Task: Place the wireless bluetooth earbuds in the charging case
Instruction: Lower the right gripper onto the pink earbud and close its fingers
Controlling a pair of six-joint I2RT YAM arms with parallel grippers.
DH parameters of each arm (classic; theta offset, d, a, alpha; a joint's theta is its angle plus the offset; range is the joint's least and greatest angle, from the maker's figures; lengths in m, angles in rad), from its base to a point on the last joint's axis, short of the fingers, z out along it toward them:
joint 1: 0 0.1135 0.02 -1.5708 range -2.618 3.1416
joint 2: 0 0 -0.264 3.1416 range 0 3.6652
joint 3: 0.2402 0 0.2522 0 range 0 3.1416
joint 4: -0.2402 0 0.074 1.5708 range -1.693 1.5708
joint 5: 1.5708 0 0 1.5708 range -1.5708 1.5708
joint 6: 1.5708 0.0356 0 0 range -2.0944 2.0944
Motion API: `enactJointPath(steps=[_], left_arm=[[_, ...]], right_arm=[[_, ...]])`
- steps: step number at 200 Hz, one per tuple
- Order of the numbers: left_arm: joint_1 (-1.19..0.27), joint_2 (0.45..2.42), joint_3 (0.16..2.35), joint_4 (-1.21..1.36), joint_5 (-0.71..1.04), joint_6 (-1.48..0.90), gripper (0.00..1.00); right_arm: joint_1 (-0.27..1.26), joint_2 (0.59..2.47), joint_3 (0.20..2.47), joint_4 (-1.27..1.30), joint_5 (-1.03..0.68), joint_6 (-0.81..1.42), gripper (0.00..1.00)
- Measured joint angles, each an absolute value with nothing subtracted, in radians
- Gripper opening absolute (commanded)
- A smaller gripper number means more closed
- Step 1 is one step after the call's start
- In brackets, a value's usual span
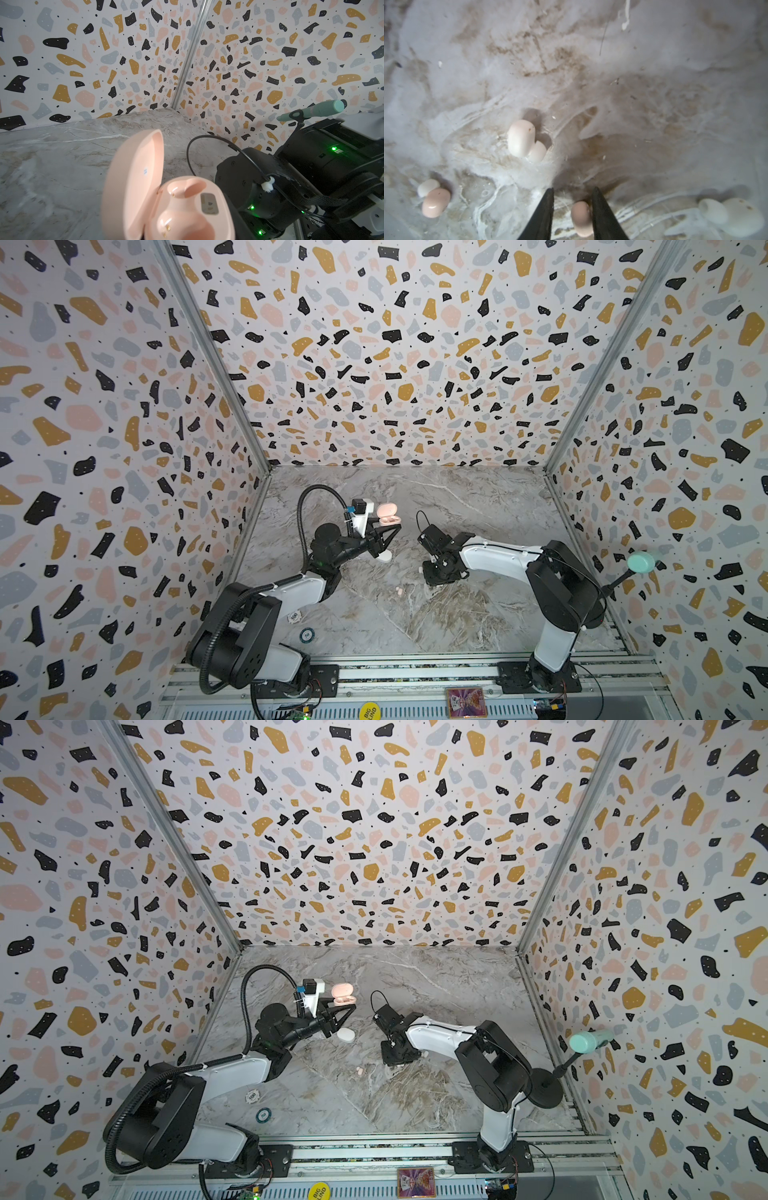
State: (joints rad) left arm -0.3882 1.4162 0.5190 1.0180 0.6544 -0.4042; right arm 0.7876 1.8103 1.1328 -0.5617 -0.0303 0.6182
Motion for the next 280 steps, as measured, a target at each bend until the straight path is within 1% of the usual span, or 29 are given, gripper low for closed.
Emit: enactJointPath(steps=[99,125,150,223,280], left_arm=[[-0.388,1.416,0.519,1.018,0.654,-0.405,0.40],[-0.388,1.416,0.519,1.018,0.654,-0.405,0.40],[-0.388,1.416,0.519,1.018,0.654,-0.405,0.40],[-0.388,1.416,0.519,1.018,0.655,-0.405,0.40],[-0.388,1.416,0.519,1.018,0.655,-0.405,0.40]], right_arm=[[0.785,1.813,1.144,-0.611,-0.013,0.608,0.34],[0.783,1.813,1.144,-0.614,-0.003,0.612,0.39],[0.777,1.810,1.144,-0.614,0.002,0.624,0.39],[0.766,1.758,1.111,-0.593,-0.004,0.710,0.28],[0.766,1.758,1.100,-0.574,-0.009,0.744,0.24]])
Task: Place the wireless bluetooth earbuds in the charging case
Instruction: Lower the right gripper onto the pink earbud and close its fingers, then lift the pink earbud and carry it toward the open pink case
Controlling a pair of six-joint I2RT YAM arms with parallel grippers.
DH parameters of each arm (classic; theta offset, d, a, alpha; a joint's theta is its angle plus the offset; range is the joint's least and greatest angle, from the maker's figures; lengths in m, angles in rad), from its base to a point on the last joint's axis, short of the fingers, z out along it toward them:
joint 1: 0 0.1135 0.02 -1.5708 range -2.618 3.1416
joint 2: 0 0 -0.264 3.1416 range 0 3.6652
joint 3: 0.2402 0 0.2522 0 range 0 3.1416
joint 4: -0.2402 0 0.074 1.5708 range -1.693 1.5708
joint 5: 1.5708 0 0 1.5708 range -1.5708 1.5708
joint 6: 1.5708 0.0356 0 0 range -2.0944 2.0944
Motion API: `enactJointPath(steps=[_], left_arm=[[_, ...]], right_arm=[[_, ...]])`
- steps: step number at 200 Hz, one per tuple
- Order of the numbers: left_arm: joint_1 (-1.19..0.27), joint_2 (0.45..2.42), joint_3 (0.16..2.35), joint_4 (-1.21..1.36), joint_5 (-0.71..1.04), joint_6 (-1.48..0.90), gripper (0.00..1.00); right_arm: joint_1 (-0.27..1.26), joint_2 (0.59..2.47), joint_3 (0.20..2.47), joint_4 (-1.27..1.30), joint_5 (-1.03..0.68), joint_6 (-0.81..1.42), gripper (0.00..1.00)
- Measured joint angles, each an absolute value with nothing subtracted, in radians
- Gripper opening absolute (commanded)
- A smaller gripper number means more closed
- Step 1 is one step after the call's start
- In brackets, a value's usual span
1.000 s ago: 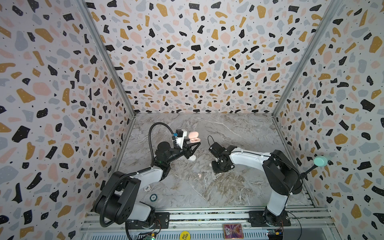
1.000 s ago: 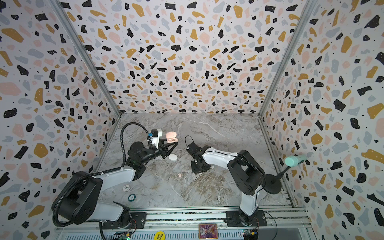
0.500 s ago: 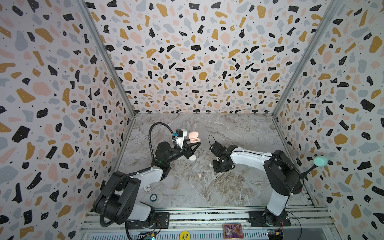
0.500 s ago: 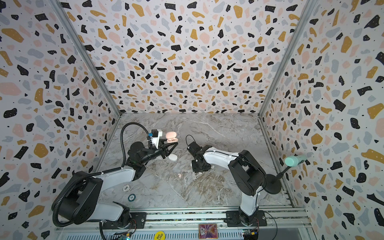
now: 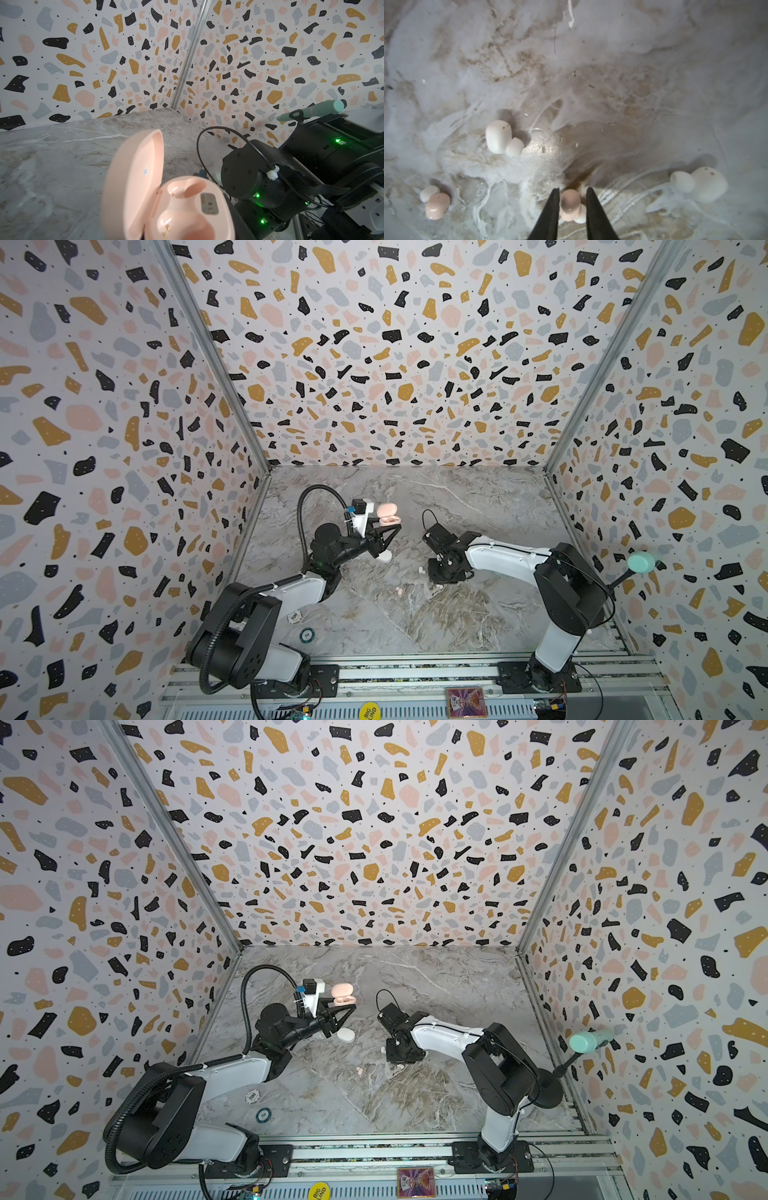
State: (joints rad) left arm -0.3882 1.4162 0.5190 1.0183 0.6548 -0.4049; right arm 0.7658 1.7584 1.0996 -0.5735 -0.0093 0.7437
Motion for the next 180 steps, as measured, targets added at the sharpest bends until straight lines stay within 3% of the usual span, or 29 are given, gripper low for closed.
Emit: enactJointPath(steps=[92,180], left_arm=[[-0.388,1.416,0.519,1.018,0.655,-0.405,0.40],[-0.388,1.416,0.519,1.018,0.655,-0.405,0.40]], right_arm=[[0.794,1.772,1.088,-0.569,-0.010,0.751,0.23],[0.802,1.775,1.083,-0.558,-0.002,0.751,0.14]])
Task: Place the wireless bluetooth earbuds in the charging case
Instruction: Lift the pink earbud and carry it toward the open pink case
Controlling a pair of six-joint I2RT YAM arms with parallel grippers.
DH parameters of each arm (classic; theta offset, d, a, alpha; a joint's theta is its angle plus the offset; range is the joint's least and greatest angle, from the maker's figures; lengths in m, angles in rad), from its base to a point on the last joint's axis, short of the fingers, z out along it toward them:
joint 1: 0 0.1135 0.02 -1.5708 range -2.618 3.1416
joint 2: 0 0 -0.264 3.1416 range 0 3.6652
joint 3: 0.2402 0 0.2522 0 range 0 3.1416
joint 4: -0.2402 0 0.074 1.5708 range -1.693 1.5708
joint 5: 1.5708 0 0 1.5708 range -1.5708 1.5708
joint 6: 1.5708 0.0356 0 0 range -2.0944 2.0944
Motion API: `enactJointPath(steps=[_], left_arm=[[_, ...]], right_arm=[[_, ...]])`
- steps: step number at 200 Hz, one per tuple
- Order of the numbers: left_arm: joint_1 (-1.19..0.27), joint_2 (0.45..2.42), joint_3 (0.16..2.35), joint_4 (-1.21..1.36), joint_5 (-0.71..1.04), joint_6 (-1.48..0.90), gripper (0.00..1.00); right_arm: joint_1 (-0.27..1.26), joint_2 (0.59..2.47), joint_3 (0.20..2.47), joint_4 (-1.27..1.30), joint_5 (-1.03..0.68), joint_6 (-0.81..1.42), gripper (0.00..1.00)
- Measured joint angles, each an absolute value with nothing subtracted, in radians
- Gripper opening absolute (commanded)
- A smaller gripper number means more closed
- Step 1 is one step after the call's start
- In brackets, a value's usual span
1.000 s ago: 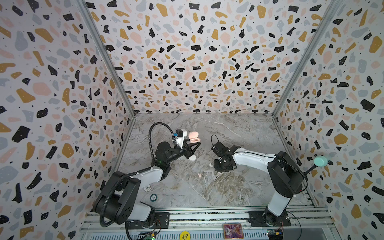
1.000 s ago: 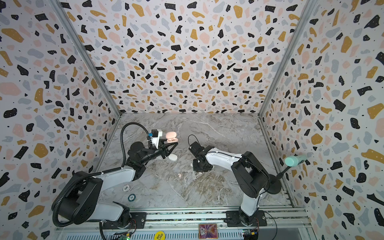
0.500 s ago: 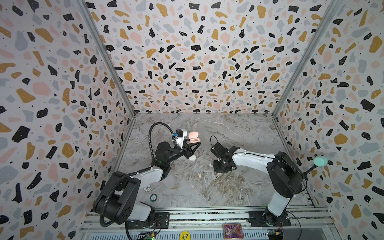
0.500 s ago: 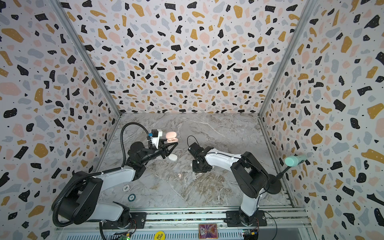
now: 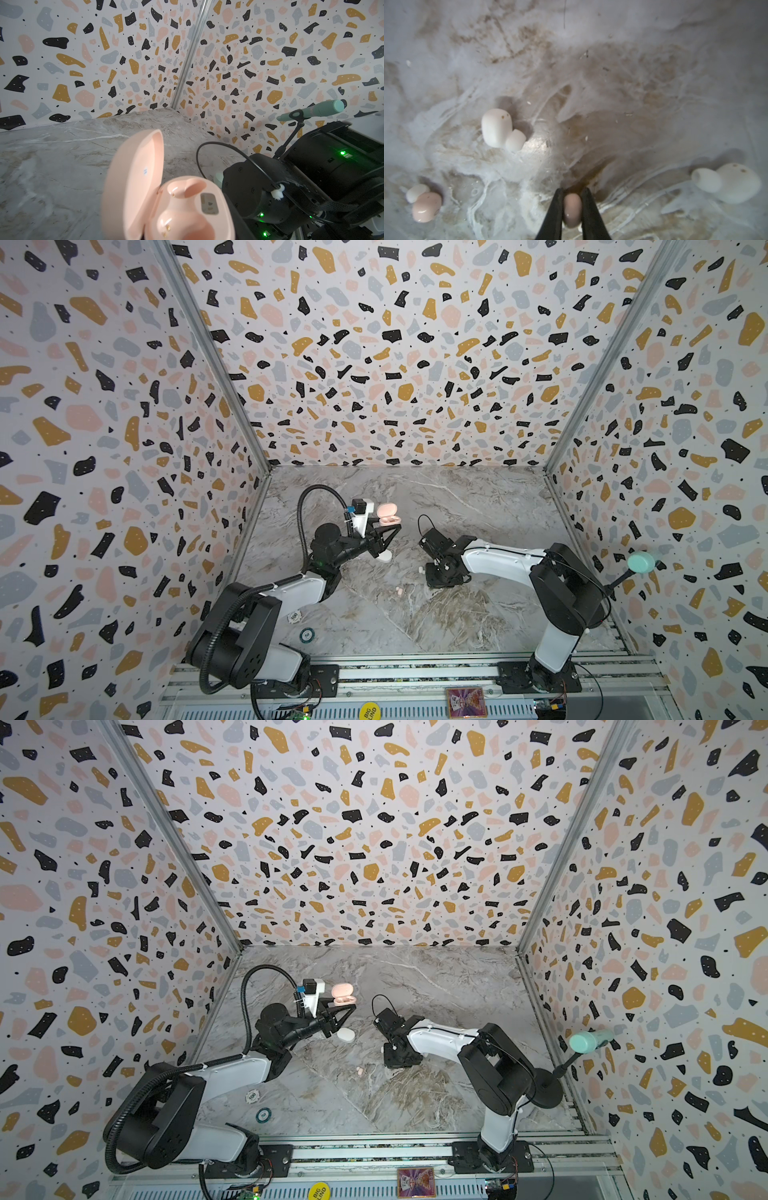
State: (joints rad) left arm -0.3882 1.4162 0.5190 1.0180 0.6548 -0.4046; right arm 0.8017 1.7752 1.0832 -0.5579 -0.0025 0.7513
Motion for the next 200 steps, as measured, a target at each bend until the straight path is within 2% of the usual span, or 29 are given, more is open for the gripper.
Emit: enactJointPath(steps=[51,113,168,200], left_arm=[[-0.413,1.416,0.519,1.018,0.671,-0.404,0.41],[-0.474,1.410,0.519,1.018,0.693,-0.391,0.43],[-0.556,1.380,0.567,1.000,0.709,-0.331,0.43],[-0.611,1.375,0.627,0.975,0.724,-0.276,0.43]], right_arm=[[0.797,1.712,1.061,-0.537,-0.015,0.736,0.14],[0.752,1.440,1.061,-0.509,-0.113,0.687,0.14],[0.600,1.186,1.058,-0.508,-0.323,0.592,0.14],[0.545,1.112,1.076,-0.514,-0.462,0.511,0.13]])
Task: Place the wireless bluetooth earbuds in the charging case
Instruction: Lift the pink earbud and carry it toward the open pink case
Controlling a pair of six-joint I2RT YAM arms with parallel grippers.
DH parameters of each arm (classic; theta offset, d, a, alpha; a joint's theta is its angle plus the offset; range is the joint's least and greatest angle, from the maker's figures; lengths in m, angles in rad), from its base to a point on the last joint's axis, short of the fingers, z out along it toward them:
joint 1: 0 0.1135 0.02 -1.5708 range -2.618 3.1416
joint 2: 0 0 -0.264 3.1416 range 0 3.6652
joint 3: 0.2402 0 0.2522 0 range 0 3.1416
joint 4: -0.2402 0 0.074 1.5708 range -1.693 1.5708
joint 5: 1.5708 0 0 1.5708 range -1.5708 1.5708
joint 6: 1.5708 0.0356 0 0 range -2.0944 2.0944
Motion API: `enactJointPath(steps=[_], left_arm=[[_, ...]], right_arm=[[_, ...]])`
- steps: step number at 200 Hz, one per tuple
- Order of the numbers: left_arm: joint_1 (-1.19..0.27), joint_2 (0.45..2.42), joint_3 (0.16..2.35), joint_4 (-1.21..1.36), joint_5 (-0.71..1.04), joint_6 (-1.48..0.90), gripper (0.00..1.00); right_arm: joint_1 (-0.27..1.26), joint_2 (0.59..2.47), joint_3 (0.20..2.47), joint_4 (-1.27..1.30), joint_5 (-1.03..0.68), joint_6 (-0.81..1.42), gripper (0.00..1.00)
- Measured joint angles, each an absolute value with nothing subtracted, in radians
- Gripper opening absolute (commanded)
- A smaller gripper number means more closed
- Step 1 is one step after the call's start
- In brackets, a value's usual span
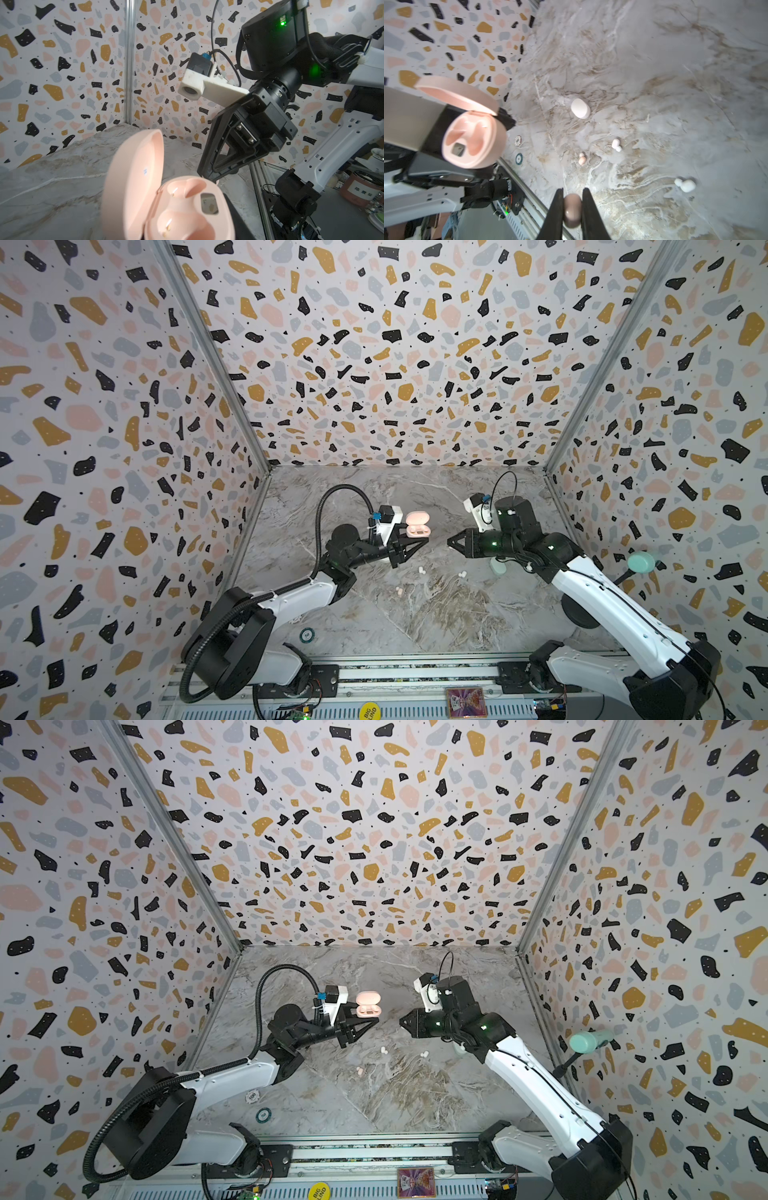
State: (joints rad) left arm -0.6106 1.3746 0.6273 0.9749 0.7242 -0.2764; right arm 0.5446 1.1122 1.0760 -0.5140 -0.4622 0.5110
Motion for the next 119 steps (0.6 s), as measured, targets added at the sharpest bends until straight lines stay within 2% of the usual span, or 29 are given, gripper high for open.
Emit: enactJointPath(steps=[55,119], left_arm=[[-0.670,1.411,0.651,1.013,0.751,-0.255,0.41],[-0.675,1.426,0.652,1.032,0.778,-0.254,0.41]], right_arm=[[0.469,1.081,1.140,-0.525,-0.690,0.424,0.13],[0.462,1.077,1.141,-0.456,-0.832,0.434,0.13]])
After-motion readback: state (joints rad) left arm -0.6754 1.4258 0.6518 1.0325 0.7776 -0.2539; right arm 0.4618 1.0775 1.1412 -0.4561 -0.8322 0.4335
